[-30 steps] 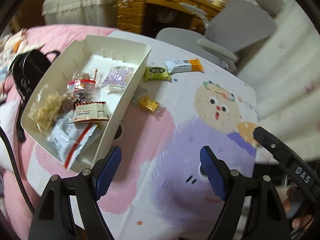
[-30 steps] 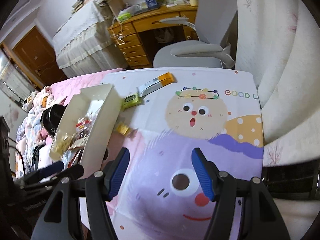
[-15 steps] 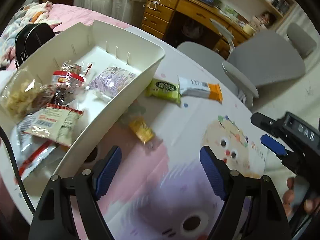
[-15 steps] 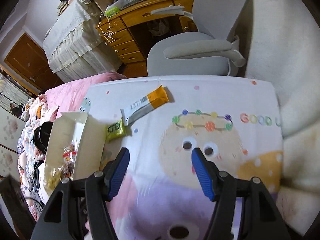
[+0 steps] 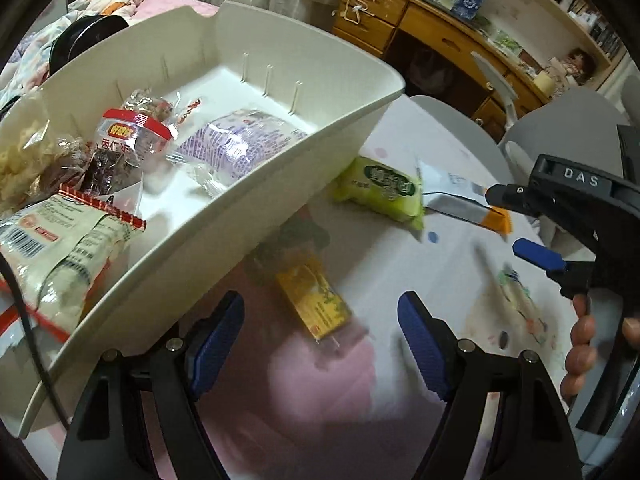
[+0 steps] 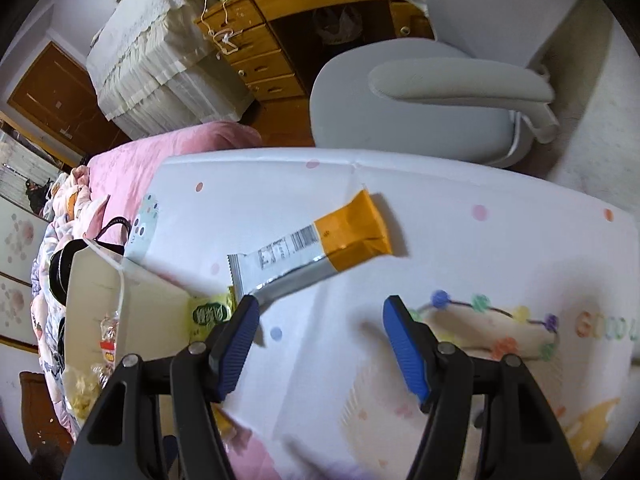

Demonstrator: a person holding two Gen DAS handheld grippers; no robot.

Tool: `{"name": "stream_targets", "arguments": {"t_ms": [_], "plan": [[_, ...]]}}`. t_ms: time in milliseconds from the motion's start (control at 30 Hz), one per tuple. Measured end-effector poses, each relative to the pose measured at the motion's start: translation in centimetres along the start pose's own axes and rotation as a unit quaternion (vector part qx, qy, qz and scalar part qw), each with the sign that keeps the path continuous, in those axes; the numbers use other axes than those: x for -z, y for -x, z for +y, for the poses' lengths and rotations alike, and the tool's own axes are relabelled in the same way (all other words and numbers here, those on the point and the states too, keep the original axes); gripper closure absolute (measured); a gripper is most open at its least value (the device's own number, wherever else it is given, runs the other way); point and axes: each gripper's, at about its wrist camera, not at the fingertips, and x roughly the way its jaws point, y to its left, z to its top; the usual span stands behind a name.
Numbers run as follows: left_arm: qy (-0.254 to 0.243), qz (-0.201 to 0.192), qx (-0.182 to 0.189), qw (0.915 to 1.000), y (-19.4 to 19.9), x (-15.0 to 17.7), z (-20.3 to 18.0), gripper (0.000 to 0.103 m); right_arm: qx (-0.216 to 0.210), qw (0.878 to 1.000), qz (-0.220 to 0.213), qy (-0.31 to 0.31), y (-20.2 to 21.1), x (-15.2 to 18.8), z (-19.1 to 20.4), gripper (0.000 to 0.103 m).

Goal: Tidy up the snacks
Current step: 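Move both grippers from the tray toward the remaining snacks, then grasp the yellow candy with the left gripper while the right grasps the orange-white bar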

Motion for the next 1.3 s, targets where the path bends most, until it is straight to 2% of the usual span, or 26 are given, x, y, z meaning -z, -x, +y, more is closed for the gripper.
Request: {"name": "stream_targets", "arguments": {"t_ms": [200, 333, 500, 600, 733, 800, 867, 933, 1000, 1200, 1300], "plan": [[-0.021, 0.006, -0.02, 0.9996, -1.3, -0.1, -0.6, 0.029, 0.003, 1.0, 0.003, -0.003, -2.3, -1.7, 0.3, 0.039], [-0.028, 0.018, -0.037, 0.9988, -2.4, -0.3, -0.7, 0.038, 0.01, 1.0, 0.005, -0.002, -3.3, -2.7, 0.5, 0.039], [-0.04, 0.011, -0.045, 0.9981, -2.6, -0.5, -0.9, 0.043, 0.039, 0.998, 0.007, 0.043, -4.6, -2.9, 2.4, 0.035], [-0.045, 0.006, -0.053, 0.9976, -2.7, -0.6, -0.8, 0.05, 0.056, 0.996, 0.005, 0.067, -5.2, -2.9, 3.5, 0.031], [-0.048, -0.003, -0.064, 0.9968, -2.9, -0.9, -0.5, 0.066, 0.096, 0.99, 0.005, 0.103, -5.9, -2.6, 4.9, 0.031], [-0.049, -0.003, -0.067, 0.9965, -2.9, -1.1, -0.3, 0.069, 0.109, 0.987, 0.005, 0.116, -6.0, -2.4, 5.2, 0.031], [-0.048, -0.001, -0.068, 0.9966, -2.9, -1.2, -0.1, 0.072, 0.118, 0.986, 0.003, 0.114, -5.9, -2.2, 5.2, 0.034], [-0.046, 0.0, -0.068, 0.9966, -3.0, -1.4, 0.1, 0.075, 0.138, 0.984, 0.0, 0.115, -5.7, -2.1, 5.1, 0.052], [-0.047, 0.001, -0.066, 0.9967, -3.0, -1.5, 0.2, 0.077, 0.133, 0.984, -0.002, 0.117, -5.4, -2.0, 4.8, 0.059], [-0.046, 0.008, -0.063, 0.9969, -2.9, -1.8, 0.5, 0.078, 0.133, 0.985, 0.001, 0.106, -4.3, -1.3, 4.2, 0.069], [-0.043, 0.015, -0.059, 0.9972, -2.6, -1.6, 0.5, 0.078, 0.139, 0.985, 0.011, 0.105, -3.8, -0.5, 4.2, 0.071]]}}
